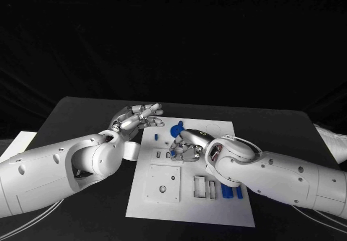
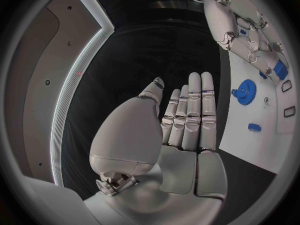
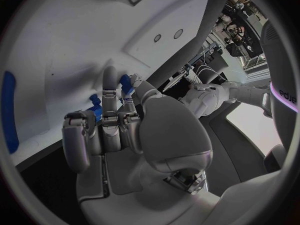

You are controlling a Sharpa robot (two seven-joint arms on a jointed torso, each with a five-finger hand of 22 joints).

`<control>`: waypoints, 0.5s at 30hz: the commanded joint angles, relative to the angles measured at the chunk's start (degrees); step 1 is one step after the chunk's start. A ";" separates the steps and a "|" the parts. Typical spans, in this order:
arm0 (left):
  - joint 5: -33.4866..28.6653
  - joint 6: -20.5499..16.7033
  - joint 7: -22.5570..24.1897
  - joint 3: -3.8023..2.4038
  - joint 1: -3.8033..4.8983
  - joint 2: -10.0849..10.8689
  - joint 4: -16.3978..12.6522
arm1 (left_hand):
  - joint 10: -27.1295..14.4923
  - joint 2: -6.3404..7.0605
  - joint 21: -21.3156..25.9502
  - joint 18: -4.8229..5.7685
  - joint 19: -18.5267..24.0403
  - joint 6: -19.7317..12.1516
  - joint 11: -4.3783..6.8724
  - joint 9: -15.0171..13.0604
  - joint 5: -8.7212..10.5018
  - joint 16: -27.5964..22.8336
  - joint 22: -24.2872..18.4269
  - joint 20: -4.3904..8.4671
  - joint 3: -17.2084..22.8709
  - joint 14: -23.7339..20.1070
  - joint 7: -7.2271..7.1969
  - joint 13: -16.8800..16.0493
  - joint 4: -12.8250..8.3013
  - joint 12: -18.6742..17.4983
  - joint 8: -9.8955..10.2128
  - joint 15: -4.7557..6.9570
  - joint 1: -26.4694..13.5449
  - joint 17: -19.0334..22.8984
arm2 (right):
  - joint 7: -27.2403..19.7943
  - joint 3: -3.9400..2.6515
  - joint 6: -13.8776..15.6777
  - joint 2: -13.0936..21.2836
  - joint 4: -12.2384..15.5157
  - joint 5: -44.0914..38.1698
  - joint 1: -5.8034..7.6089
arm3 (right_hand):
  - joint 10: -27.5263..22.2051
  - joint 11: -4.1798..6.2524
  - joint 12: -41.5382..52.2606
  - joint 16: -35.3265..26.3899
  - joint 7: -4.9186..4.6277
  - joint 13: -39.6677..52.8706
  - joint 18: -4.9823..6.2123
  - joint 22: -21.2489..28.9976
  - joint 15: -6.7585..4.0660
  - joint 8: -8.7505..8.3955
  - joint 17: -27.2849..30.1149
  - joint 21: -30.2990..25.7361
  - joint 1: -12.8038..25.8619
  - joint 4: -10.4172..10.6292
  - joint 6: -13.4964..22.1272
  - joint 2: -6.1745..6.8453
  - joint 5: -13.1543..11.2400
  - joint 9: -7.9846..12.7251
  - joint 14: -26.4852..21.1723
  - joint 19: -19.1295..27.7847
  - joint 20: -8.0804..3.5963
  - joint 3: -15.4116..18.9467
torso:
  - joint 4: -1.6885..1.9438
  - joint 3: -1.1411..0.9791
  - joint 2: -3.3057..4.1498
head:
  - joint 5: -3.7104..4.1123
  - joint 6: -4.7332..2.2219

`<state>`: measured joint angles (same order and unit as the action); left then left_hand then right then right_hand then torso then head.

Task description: Assemble the parts on the task board

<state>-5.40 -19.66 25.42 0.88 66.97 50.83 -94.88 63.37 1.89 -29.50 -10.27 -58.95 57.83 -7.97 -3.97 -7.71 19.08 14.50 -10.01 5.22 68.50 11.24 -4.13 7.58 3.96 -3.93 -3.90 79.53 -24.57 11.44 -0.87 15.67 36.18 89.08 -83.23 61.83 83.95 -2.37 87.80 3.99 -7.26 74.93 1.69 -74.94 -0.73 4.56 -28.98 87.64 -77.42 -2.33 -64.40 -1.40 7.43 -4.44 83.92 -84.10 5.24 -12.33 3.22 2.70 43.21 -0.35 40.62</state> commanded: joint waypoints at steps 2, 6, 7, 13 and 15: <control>-0.11 1.27 0.27 -0.03 0.03 -0.06 -0.19 | -0.10 -0.26 -0.21 -0.12 0.22 -0.08 0.09 0.00 0.21 -0.35 0.07 -0.01 -0.01 -0.21 0.03 0.07 -0.38 -0.05 0.12 -0.14 0.13 -0.09 | 1.63 0.17 -1.61 -0.04 -0.35 -1.76 -0.19 | 5.08 0.25 -0.12 -0.07 0.68 13.90 -0.45 -9.35 -0.38 -0.02 0.03 0.01 1.05 0.06 -1.26 0.14 -0.06 -0.35 1.26 -3.34 -0.38 -0.34 | 0.00 0.03 0.00 | 0.02 0.03; -0.11 1.27 0.24 -0.03 0.03 -0.04 -0.21 | -0.10 -0.26 -0.21 -0.12 0.22 -0.08 0.09 0.00 0.21 -0.35 0.07 -0.01 -0.01 -0.21 0.03 0.07 -0.38 -0.05 0.12 -0.14 0.13 -0.09 | 1.89 0.17 -1.73 -0.08 -0.29 -2.81 -0.19 | 4.67 -0.08 -1.03 -0.07 0.23 13.45 -0.41 -9.17 -0.24 -0.70 0.01 -0.07 1.92 0.15 -0.17 1.04 -0.37 -0.03 1.29 -3.26 -0.30 -0.31 | 0.03 0.02 0.01 | 0.07 0.14; -0.11 1.27 0.24 -0.03 0.03 -0.04 -0.21 | -0.10 -0.26 -0.21 -0.12 0.22 -0.08 0.09 0.00 0.21 -0.35 0.07 -0.01 -0.01 -0.21 0.03 0.07 -0.38 -0.05 0.12 -0.14 0.13 -0.09 | 1.93 0.17 -1.80 -0.08 -0.28 -2.95 -0.19 | 4.50 -0.18 -1.40 -0.07 0.08 13.27 -0.41 -9.15 -0.19 -0.88 0.01 -0.09 2.09 0.16 0.22 1.27 -0.48 0.09 1.30 -3.25 -0.26 -0.29 | 0.03 0.02 0.01 | 0.08 0.14; -0.11 1.28 0.18 -0.03 0.03 -0.04 -0.24 | -0.10 -0.26 -0.21 -0.12 0.22 -0.08 0.09 0.00 0.21 -0.35 0.07 -0.01 -0.01 -0.21 0.03 0.07 -0.38 -0.05 0.12 -0.14 0.13 -0.09 | 2.50 0.17 -2.52 -0.24 -0.19 -4.69 -0.19 | 3.94 -0.94 -2.54 -0.07 -0.88 12.71 -0.37 -8.96 0.25 -1.15 -0.03 -0.19 2.99 0.19 3.09 2.61 -0.87 0.74 1.35 -3.15 0.12 -0.39 | 0.03 0.06 0.00 | 0.13 0.06; -0.11 1.29 0.16 -0.03 0.03 -0.04 -0.26 | -0.11 -0.27 -0.24 -0.11 0.26 -0.09 0.08 0.01 0.21 -0.40 0.08 -0.02 0.00 -0.22 0.02 0.08 -0.38 -0.06 0.12 -0.15 0.08 -0.11 | 2.68 0.17 -2.65 -0.28 -0.22 -5.15 -0.19 | 3.91 -0.98 -2.59 -0.07 -0.93 12.69 -0.36 -8.93 0.28 -1.15 -0.03 -0.20 3.05 0.20 3.28 2.68 -0.89 0.75 1.36 -3.14 0.15 -0.42 | 0.03 0.05 -0.01 | 0.19 0.13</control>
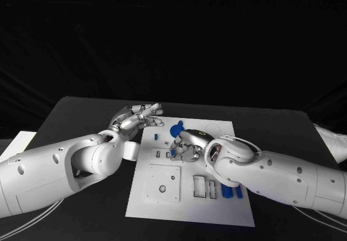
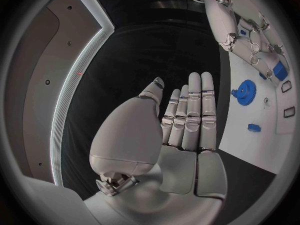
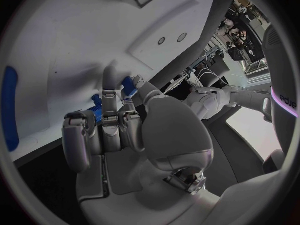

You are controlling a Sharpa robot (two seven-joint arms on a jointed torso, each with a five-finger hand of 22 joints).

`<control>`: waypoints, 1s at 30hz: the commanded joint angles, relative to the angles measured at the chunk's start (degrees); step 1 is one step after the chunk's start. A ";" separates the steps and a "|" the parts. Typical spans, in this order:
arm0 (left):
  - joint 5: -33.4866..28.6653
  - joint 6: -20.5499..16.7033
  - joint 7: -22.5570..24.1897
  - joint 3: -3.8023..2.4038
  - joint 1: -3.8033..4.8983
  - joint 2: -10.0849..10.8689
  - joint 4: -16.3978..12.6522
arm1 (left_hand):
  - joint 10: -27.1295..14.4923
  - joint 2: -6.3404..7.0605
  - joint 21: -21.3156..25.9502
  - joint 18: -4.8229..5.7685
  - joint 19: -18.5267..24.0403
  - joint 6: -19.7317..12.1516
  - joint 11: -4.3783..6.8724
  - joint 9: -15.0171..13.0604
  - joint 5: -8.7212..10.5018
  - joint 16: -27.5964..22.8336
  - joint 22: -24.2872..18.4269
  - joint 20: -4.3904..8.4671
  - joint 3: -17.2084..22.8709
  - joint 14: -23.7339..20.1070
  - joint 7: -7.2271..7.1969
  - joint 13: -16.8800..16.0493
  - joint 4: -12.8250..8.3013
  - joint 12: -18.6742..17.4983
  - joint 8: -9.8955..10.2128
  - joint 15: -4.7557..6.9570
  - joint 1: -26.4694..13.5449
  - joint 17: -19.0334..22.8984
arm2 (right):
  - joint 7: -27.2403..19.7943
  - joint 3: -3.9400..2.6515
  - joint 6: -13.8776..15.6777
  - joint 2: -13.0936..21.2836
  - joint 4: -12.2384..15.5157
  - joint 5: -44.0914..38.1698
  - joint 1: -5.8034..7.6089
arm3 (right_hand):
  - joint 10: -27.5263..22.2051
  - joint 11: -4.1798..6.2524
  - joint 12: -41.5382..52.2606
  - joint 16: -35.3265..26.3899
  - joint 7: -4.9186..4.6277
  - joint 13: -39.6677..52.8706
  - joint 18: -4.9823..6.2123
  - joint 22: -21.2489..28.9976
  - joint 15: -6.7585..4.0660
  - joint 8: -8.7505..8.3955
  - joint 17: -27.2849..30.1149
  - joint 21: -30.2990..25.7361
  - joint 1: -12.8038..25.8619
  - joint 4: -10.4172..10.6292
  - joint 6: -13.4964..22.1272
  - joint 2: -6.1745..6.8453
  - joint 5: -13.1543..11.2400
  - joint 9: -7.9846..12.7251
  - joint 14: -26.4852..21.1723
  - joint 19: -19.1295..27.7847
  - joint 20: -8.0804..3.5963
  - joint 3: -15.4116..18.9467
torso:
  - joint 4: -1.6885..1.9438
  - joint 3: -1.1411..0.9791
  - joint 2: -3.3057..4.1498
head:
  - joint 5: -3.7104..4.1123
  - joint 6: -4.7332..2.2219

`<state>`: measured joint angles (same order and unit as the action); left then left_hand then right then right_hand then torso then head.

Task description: Assemble the parts on the task board

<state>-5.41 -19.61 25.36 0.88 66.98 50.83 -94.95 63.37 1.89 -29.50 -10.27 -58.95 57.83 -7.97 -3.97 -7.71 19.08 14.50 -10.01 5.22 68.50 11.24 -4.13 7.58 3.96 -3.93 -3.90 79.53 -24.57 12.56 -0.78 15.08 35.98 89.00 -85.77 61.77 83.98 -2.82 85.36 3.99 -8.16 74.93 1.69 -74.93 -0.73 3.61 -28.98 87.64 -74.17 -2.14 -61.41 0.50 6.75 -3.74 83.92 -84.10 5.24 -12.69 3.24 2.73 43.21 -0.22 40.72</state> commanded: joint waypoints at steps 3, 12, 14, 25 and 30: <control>-0.09 1.26 0.20 -0.03 0.02 -0.04 -0.21 | -0.11 -0.27 -0.25 -0.11 0.28 -0.09 0.08 0.01 0.22 -0.42 0.09 -0.03 0.00 -0.22 0.02 0.08 -0.38 -0.06 0.13 -0.16 0.07 -0.12 | 1.73 0.08 -2.22 -0.12 -0.16 -3.01 -0.13 | 3.78 -0.67 -0.34 -0.07 -0.18 12.60 -0.34 -8.86 0.37 -0.16 -0.04 -0.24 0.00 0.03 0.80 1.11 -0.28 0.06 1.37 -3.10 0.26 -0.07 | 0.00 0.03 -0.01 | 0.07 0.07; -0.09 1.37 0.11 -0.03 0.02 0.00 -0.26 | -0.11 -0.27 -0.25 -0.11 0.28 -0.09 0.08 0.01 0.22 -0.42 0.09 -0.03 0.00 -0.22 0.02 0.08 -0.38 -0.06 0.13 -0.16 0.07 -0.12 | 1.92 0.08 -2.03 -0.27 -0.21 -3.66 -0.13 | 3.61 -0.84 -0.66 -0.07 -0.37 12.44 -0.32 -8.78 0.50 -0.11 -0.06 -0.29 0.36 0.08 1.43 1.72 -0.18 0.04 1.40 -3.06 0.40 0.02 | 0.00 0.02 0.01 | 0.21 -0.09; -0.09 1.37 0.10 -0.03 0.02 0.01 -0.24 | -0.11 -0.27 -0.25 -0.11 0.28 -0.09 0.08 0.01 0.22 -0.42 0.09 -0.03 0.00 -0.22 0.02 0.08 -0.38 -0.06 0.13 -0.16 0.07 -0.12 | 1.91 0.08 -1.89 -0.29 -0.22 -3.69 -0.13 | 3.59 -0.85 -0.71 -0.07 -0.39 12.41 -0.31 -8.74 0.51 -0.11 -0.06 -0.30 0.40 0.10 1.49 1.77 -0.14 0.04 1.40 -3.05 0.41 0.04 | 0.01 0.01 0.00 | 0.17 -0.06; -0.09 1.38 0.06 -0.03 0.02 0.03 -0.27 | -0.11 -0.27 -0.25 -0.11 0.28 -0.09 0.08 0.01 0.22 -0.42 0.09 -0.03 0.00 -0.22 0.02 0.08 -0.38 -0.06 0.13 -0.16 0.07 -0.12 | 2.34 0.08 -1.26 -0.45 -0.27 -3.93 -0.13 | 3.45 -1.03 -0.96 -0.03 -0.49 12.27 -0.29 -8.62 0.71 0.02 -0.13 -0.38 2.19 1.08 2.30 3.17 -1.07 -0.06 1.55 -2.99 0.63 1.40 | -0.01 0.01 -0.01 | 0.31 0.01; -0.09 1.39 0.05 -0.03 0.02 0.04 -0.27 | -0.11 -0.27 -0.25 -0.11 0.28 -0.09 0.08 0.01 0.22 -0.42 0.09 -0.03 0.00 -0.22 0.02 0.08 -0.38 -0.06 0.13 -0.16 0.07 -0.12 | 2.30 0.08 -0.89 -0.47 -0.24 -4.00 -0.13 | 3.40 -1.12 -1.06 -0.03 -0.56 12.22 -0.28 -8.58 0.78 -0.03 -0.18 -0.41 2.87 1.71 3.09 3.78 -1.48 -0.05 1.60 -2.97 0.71 2.52 | -0.01 0.02 0.01 | 0.32 0.03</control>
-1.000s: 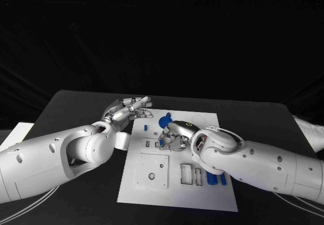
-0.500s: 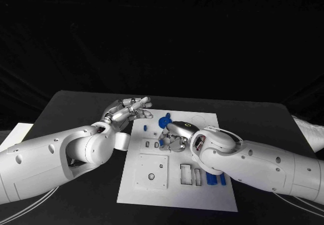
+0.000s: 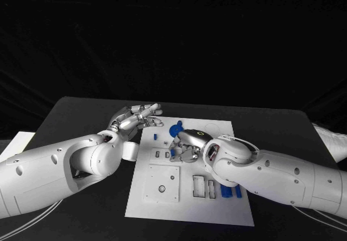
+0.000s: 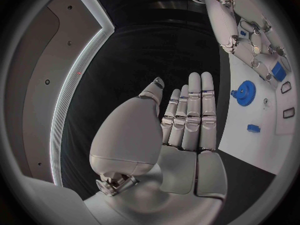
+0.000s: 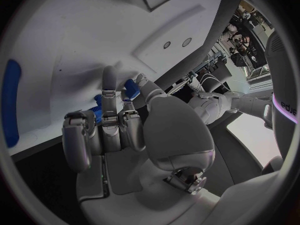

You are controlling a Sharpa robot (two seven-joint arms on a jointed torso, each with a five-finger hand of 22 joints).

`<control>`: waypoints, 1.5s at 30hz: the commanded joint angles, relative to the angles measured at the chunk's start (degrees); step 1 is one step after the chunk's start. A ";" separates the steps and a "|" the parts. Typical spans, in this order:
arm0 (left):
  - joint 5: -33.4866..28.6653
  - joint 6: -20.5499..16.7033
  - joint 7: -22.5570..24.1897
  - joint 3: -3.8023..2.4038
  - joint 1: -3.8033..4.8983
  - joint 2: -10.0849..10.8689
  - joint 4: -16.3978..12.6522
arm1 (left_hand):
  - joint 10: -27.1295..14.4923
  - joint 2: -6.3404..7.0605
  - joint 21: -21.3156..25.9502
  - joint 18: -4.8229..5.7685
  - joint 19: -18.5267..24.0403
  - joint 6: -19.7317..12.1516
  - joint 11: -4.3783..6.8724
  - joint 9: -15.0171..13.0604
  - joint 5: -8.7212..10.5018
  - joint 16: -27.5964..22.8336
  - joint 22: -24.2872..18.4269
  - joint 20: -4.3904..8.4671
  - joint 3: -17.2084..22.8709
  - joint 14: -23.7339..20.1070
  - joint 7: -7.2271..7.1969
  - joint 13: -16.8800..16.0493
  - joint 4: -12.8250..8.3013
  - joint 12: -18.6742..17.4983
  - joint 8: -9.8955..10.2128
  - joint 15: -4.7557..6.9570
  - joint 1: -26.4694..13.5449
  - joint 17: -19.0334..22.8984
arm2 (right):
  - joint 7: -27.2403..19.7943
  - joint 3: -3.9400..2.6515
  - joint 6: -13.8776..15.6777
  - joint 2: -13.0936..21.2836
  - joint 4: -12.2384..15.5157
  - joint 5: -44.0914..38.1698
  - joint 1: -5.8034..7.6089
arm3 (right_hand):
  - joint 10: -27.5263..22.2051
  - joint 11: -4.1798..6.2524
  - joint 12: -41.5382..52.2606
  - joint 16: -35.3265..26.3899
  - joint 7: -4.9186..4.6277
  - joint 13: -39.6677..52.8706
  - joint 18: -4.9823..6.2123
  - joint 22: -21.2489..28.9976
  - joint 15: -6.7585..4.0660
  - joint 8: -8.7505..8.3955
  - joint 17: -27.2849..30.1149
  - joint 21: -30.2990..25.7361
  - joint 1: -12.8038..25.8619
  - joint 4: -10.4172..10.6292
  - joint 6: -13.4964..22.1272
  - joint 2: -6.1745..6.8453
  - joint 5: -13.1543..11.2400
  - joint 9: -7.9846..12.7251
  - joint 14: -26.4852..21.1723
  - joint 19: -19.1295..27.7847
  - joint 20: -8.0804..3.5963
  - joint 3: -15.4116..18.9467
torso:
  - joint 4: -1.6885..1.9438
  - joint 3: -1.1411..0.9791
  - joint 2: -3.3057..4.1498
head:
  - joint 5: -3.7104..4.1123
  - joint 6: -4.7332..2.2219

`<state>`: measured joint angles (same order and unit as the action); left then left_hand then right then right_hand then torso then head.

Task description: Assemble the parts on the task board

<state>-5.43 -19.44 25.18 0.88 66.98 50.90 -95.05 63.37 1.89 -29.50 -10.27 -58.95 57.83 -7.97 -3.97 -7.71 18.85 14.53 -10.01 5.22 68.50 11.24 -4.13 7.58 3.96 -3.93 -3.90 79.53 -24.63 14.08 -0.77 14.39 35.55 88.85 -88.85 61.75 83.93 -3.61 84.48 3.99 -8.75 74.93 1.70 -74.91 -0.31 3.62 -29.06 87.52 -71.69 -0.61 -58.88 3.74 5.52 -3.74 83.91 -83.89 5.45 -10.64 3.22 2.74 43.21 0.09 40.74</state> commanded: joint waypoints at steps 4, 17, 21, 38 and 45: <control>-0.08 1.24 0.21 -0.03 0.02 -0.01 -0.17 | -0.11 -0.27 -0.25 -0.11 0.28 -0.09 0.08 0.01 0.22 -0.18 0.05 -0.03 0.00 -0.22 0.02 0.08 -0.38 -0.06 0.13 -0.16 0.07 -0.06 | 0.67 0.08 0.18 -0.06 -0.02 -0.96 -0.11 | 3.40 -0.39 -0.24 -0.04 -0.04 12.18 -0.27 -8.56 0.41 -0.03 -0.13 -0.30 0.80 0.70 1.06 0.88 -0.27 -0.06 1.62 -3.17 0.55 1.31 | 0.01 0.02 -0.01 | 0.01 0.04; -0.08 1.30 -0.01 -0.02 0.02 0.01 0.13 | -0.16 -0.27 -0.27 -0.11 0.33 -0.13 0.06 0.02 0.22 -0.25 0.07 -0.04 -0.01 -0.23 0.03 0.10 -0.38 -0.08 0.15 -0.17 -0.01 -0.09 | -7.19 -0.04 8.05 2.82 2.88 1.22 -0.09 | 2.27 -0.88 -2.43 -0.06 -0.61 11.05 0.17 -6.48 0.74 -0.06 -0.23 -1.25 0.43 2.21 3.97 2.41 -0.31 -0.01 1.65 -2.19 0.84 3.96 | 0.04 -0.01 -0.08 | -0.04 -0.01; -0.09 1.15 -0.08 -0.02 0.02 0.42 0.15 | -0.16 -0.27 -0.28 -0.11 0.34 -0.14 0.06 0.02 0.22 -0.26 0.07 -0.04 -0.01 -0.23 0.02 0.10 -0.38 -0.09 0.15 -0.18 -0.01 -0.09 | -13.47 -0.21 8.55 5.62 4.80 6.81 0.53 | -1.23 -0.94 -9.21 -0.08 -0.68 7.50 1.78 1.18 0.79 0.15 -0.28 -5.12 -0.88 3.22 4.49 2.09 -0.52 -0.19 1.57 1.61 0.96 5.66 | -0.19 0.02 -0.09 | -0.15 -0.30; -0.29 2.04 -1.84 0.67 0.00 -0.36 2.06 | -0.43 -0.08 0.35 0.01 1.69 -0.41 -0.09 0.06 0.23 -1.26 -0.24 -0.29 -0.06 -1.41 0.08 0.15 -0.56 -0.15 0.21 -0.48 -0.18 0.04 | -24.85 -1.05 -0.15 20.69 8.59 57.31 7.06 | -26.85 -6.51 -79.11 0.03 -4.30 -52.06 8.55 64.75 8.21 0.16 6.54 -70.36 -9.05 3.46 8.35 -0.86 0.95 -0.21 -26.85 37.66 8.15 3.12 | -0.43 0.14 -1.22 | 0.77 -0.71; 3.79 4.31 -6.84 0.91 -0.02 -1.17 3.55 | -0.52 0.11 8.36 -0.13 10.40 -0.86 -0.70 0.04 0.22 -5.57 -4.82 -2.36 -0.15 -4.66 0.35 0.08 -0.80 0.02 0.16 -1.97 -0.89 1.55 | -27.22 -0.72 -1.61 24.70 6.79 70.73 7.44 | -21.59 -5.51 -79.35 1.49 -3.90 -62.50 8.94 69.24 6.80 0.91 14.55 -75.30 -10.44 -1.03 6.27 -1.46 3.19 -0.48 -19.80 28.98 7.62 -0.62 | -0.38 -0.11 -1.74 | 0.58 -0.69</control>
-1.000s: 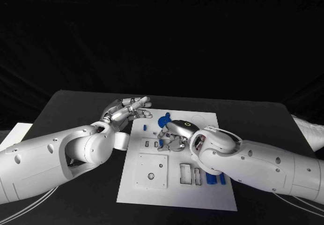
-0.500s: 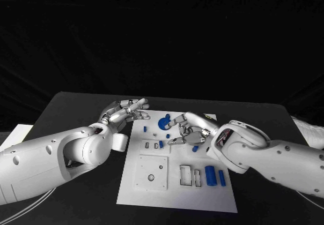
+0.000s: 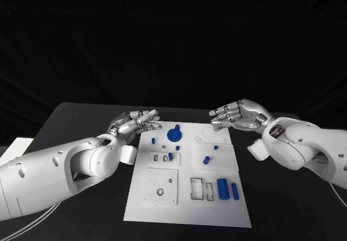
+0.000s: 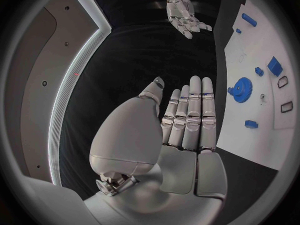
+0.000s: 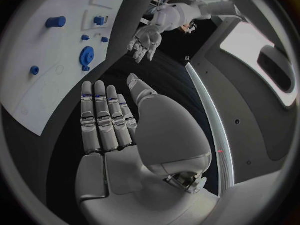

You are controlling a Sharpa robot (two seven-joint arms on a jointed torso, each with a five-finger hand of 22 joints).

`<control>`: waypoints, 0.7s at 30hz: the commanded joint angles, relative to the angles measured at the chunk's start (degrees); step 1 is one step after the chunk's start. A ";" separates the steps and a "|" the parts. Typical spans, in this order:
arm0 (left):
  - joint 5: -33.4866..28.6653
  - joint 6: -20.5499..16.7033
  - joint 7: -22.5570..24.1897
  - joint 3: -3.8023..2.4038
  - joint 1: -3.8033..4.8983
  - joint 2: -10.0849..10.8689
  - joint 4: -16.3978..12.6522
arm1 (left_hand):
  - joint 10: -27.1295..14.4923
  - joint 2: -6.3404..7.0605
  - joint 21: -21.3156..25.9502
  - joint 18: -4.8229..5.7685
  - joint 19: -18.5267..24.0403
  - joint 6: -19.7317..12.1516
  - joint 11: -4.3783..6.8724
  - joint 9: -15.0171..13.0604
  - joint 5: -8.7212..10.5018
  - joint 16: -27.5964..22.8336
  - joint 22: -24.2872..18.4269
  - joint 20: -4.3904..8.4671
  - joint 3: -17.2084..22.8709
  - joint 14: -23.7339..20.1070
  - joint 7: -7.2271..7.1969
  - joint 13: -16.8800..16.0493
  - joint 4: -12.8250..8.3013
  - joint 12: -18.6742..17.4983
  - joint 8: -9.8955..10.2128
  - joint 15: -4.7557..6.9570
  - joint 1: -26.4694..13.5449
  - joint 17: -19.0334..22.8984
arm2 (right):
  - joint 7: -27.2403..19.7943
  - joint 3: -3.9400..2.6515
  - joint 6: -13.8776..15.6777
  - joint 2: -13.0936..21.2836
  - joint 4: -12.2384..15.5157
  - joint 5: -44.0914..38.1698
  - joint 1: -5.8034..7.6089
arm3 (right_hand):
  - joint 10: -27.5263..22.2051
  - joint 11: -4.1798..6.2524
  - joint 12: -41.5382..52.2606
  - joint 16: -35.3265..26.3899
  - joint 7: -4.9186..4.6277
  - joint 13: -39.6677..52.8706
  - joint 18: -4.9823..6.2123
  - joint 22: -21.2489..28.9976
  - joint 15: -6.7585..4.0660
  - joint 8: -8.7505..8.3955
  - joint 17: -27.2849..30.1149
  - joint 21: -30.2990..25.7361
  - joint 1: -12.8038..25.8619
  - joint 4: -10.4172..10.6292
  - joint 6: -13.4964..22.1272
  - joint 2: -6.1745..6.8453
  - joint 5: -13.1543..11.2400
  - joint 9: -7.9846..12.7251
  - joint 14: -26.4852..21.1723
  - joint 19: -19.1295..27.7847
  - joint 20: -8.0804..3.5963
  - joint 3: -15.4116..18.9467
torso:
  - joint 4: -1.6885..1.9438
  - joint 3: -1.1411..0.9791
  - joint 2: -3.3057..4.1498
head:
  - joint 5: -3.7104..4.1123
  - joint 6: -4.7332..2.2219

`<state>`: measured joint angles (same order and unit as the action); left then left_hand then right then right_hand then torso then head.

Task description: Assemble the parts on the task board

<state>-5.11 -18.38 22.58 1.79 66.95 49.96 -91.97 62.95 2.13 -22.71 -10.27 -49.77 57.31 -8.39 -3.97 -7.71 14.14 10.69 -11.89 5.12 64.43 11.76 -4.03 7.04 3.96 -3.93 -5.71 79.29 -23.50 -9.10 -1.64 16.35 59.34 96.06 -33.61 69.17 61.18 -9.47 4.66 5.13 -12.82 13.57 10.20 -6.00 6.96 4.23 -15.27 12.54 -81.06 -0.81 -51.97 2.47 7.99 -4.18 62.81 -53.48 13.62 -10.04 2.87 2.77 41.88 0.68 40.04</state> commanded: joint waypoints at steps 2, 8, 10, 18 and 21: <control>5.50 4.10 -6.06 0.04 0.00 -0.34 0.89 | 0.12 -0.10 1.91 -0.41 -0.37 -0.43 -0.27 0.04 0.21 -2.07 -1.53 -0.70 -0.05 -1.12 -0.18 -0.07 -0.35 0.10 0.16 -0.26 -0.81 1.10 | -4.40 0.38 -4.16 1.97 -0.69 16.97 -0.04 | 1.89 0.60 0.62 0.46 0.36 -2.69 0.40 0.71 -0.89 0.33 1.76 -0.66 -1.45 -1.95 -0.89 -0.04 1.79 0.03 2.52 -2.82 -1.12 -3.41 | -0.15 -0.18 -0.64 | -0.05 0.11; 12.60 6.22 -12.02 0.07 0.02 -0.43 1.94 | 1.30 -0.22 2.41 -0.45 -8.97 -0.46 0.29 0.00 0.22 -4.13 -3.37 0.65 0.06 2.41 -0.55 -0.21 -0.28 0.37 0.09 0.74 -1.68 3.46 | -5.71 0.88 -5.82 4.53 -0.93 20.01 -0.73 | -0.07 -0.15 -1.08 -1.64 0.66 -8.46 0.37 2.40 1.18 -0.56 7.68 -7.03 4.56 -2.18 -0.10 2.01 2.84 0.29 -3.17 1.04 1.44 -4.60 | -0.57 -0.42 -1.14 | -0.35 0.27; 15.04 6.37 -13.81 0.07 0.06 -0.45 2.09 | 3.38 -0.27 -0.15 -0.33 -15.61 0.43 1.29 -0.15 0.28 -2.05 -2.58 2.45 0.14 8.02 -1.09 -0.61 -0.08 1.23 -0.25 2.29 -2.00 2.66 | -6.23 0.97 -6.07 5.02 -0.94 20.80 -0.90 | 0.41 0.03 -1.04 -1.41 0.87 -9.63 0.51 2.23 0.89 -0.54 8.85 -7.18 5.70 -2.14 -0.70 1.44 3.57 0.23 -1.81 -1.06 1.09 -3.88 | -0.64 -0.55 -1.28 | -0.35 0.36; 25.18 8.01 -25.24 0.03 0.66 -0.85 2.07 | 11.19 0.84 -15.01 0.90 -31.63 3.71 5.42 -0.66 0.01 31.84 6.85 7.17 1.17 21.85 -3.76 -4.40 2.63 5.51 -2.31 7.64 -3.64 -25.42 | -6.49 1.28 -1.43 6.13 -0.61 20.44 -1.48 | 17.78 6.74 8.79 11.46 5.60 -5.39 0.56 -1.50 -7.03 4.51 3.63 1.89 7.12 -2.91 -11.92 2.01 3.15 -1.82 20.65 -19.97 -6.71 -2.98 | -0.73 -0.99 -1.82 | -0.27 0.82; 28.41 9.35 -29.25 0.02 0.91 -1.28 2.16 | 13.09 1.49 -32.32 3.12 -33.51 3.67 5.35 -1.03 0.26 55.12 27.98 8.31 0.99 22.99 -4.64 -8.55 4.58 10.68 -4.08 7.78 -4.77 -46.71 | -5.32 1.42 0.20 6.23 -0.48 18.49 -1.92 | 21.70 10.92 47.31 59.44 9.58 33.16 -0.63 -7.34 -10.81 9.73 -40.22 11.97 10.08 -1.28 -13.89 2.74 10.14 -5.62 24.20 -30.22 -11.59 2.49 | -0.83 -1.03 -1.85 | -0.23 0.98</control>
<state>16.13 -12.52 0.99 1.84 67.74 48.94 -89.81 75.77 3.62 -51.64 -7.77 -82.84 61.08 -2.97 -4.91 -7.71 64.51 34.54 -3.74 6.17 83.99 7.31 -11.77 11.26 13.64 -7.66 1.54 74.93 -65.85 -14.30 -0.26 14.08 65.53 95.43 -14.16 67.44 82.99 0.33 38.78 44.99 -4.26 36.21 10.18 -11.91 -2.89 12.91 -43.93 22.06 -71.47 -2.28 -66.00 5.09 16.18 -8.95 83.88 -81.38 3.21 -8.69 2.16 1.88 40.17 0.46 40.88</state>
